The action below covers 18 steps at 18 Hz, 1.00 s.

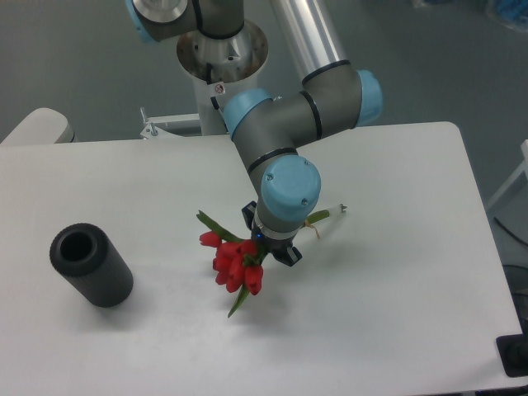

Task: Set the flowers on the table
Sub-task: 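Lay the tulips flat on the table and open the gripper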

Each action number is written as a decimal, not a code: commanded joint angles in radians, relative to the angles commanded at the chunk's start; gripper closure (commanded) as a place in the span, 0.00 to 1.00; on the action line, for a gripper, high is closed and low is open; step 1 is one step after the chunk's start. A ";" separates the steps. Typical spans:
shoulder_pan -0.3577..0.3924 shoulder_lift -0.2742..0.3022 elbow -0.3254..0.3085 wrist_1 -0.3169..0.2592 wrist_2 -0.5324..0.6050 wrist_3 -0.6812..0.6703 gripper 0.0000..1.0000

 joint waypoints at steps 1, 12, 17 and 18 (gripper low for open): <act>0.000 0.000 -0.002 0.003 0.000 -0.002 0.00; 0.046 -0.003 0.035 0.008 -0.002 0.015 0.00; 0.109 -0.011 0.100 -0.002 0.005 0.024 0.00; 0.117 -0.014 0.107 0.003 0.006 0.032 0.00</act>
